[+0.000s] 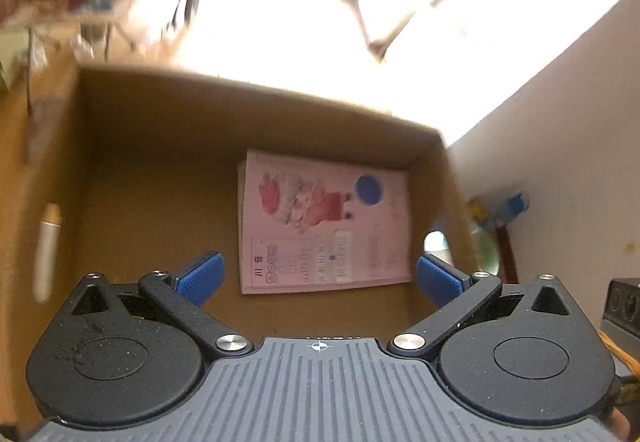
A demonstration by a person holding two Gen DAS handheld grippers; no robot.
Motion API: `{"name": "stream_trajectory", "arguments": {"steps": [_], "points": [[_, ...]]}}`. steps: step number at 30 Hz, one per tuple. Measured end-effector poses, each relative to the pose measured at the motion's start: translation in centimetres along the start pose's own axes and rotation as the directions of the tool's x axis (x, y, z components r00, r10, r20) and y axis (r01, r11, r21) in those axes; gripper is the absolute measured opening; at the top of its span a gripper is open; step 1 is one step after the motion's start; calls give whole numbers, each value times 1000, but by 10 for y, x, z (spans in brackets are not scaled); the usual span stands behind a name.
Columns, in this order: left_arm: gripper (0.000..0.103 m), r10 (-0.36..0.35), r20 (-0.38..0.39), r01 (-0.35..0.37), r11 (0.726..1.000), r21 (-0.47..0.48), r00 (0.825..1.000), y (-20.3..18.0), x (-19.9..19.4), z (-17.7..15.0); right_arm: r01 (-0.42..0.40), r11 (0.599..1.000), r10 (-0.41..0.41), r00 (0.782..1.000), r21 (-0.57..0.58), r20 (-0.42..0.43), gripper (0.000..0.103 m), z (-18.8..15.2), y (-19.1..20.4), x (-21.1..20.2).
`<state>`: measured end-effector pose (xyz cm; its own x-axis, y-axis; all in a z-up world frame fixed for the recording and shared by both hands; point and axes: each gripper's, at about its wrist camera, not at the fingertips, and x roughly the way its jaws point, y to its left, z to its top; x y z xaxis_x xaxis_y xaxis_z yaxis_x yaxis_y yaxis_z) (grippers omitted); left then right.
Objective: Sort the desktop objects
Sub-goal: 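Withdraw both grippers from the box toward the gold-lidded jar, then close the left gripper on the gold-lidded jar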
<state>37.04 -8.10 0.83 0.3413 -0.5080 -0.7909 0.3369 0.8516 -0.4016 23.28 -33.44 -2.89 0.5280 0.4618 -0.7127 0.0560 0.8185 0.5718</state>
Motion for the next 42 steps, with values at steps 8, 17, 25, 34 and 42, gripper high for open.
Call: {"name": "stream_trajectory", "arguments": {"steps": [8, 17, 25, 34, 42], "points": [[103, 13, 256, -29, 998, 59, 967, -36, -124, -83, 66, 990, -28, 961, -128, 273, 81, -87, 8, -88], [103, 97, 309, -84, 995, -56, 946, -35, -121, -223, 210, 953, -146, 950, -219, 277, 100, -155, 17, -97], [103, 243, 249, -234, 970, -66, 938, -44, -93, -289, 287, 910, -224, 948, -298, 228, 103, -163, 24, -76], [103, 409, 262, -457, 876, 156, 874, -67, -45, -299, 294, 858, -224, 952, -422, 208, 103, -173, 23, -39], [102, 422, 336, -518, 806, 285, 842, -71, -22, -305, 111, 897, -72, 992, -427, 105, 92, -169, 35, -14]]}}
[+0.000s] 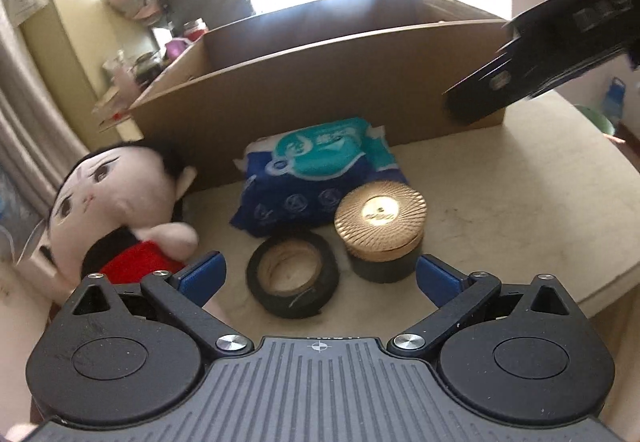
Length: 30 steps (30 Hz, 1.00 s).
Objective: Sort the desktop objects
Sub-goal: 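Close the left gripper on the gold-lidded jar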
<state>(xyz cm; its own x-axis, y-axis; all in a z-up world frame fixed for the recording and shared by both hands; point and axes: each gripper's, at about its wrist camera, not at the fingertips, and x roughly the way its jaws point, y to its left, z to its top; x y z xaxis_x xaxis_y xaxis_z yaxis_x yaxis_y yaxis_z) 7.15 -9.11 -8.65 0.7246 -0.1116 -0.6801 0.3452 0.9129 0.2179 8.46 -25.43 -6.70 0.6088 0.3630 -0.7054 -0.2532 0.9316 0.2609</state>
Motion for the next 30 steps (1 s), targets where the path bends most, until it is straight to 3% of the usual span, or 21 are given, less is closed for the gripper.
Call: {"name": "stream_trajectory", "arguments": {"steps": [7, 12, 21, 30], "points": [[96, -138, 1, 138, 989, -59, 990, 5, 12, 4, -113, 985, 129, 984, 128, -124, 73, 6, 0, 37], [79, -205, -35, 201, 975, -92, 978, 3, 25, 7, -144, 969, 182, 965, 203, -188, 65, 5, -4, 55], [63, -226, -54, 222, 972, -72, 973, -5, 27, 8, -189, 943, 258, 935, 275, -245, 52, 3, -5, 70], [62, -268, -67, 267, 963, -28, 961, -18, 11, -2, -175, 958, 237, 929, 226, -284, 52, -2, -4, 59]]}}
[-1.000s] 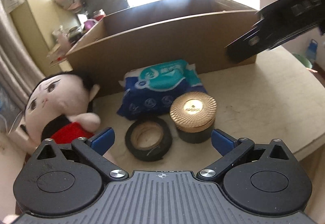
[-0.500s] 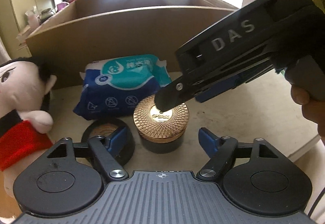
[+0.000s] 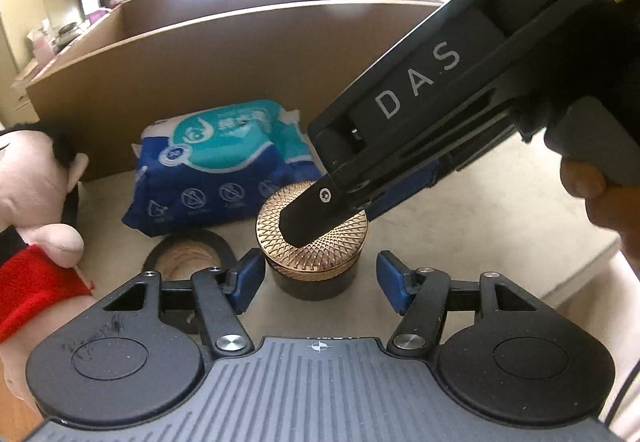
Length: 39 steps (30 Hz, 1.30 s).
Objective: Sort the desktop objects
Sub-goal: 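Close the left gripper on the gold-lidded jar, then lift the gold-lidded jar with the left gripper over the box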
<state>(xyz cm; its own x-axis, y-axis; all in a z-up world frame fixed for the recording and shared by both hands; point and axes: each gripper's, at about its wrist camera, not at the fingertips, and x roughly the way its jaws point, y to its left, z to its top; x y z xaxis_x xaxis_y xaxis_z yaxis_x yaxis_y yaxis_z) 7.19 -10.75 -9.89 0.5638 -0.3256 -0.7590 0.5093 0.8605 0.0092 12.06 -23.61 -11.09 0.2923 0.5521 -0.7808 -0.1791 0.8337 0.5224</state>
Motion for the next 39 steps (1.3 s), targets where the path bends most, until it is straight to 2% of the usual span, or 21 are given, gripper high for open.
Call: {"name": "stream_trajectory", "arguments": {"steps": [6, 11, 19, 30, 39], "points": [[62, -58, -8, 58, 998, 37, 998, -15, -12, -11, 29, 996, -32, 999, -80, -35, 52, -13, 4, -12], [63, -27, -2, 27, 996, 88, 1000, -27, -13, -18, 90, 983, -97, 995, -161, -34, 53, -16, 14, -14], [63, -37, 9, 35, 990, 134, 999, -40, -13, -26, 114, 968, -133, 989, -225, -68, 56, -13, 25, -3], [61, -74, 33, 69, 988, 140, 997, -50, -22, -41, 131, 949, -167, 981, -287, -101, 63, -7, 33, 9], [56, -101, 36, 95, 987, 128, 994, -66, -40, -53, 144, 923, -199, 972, -356, -122, 62, -10, 37, 7]]}}
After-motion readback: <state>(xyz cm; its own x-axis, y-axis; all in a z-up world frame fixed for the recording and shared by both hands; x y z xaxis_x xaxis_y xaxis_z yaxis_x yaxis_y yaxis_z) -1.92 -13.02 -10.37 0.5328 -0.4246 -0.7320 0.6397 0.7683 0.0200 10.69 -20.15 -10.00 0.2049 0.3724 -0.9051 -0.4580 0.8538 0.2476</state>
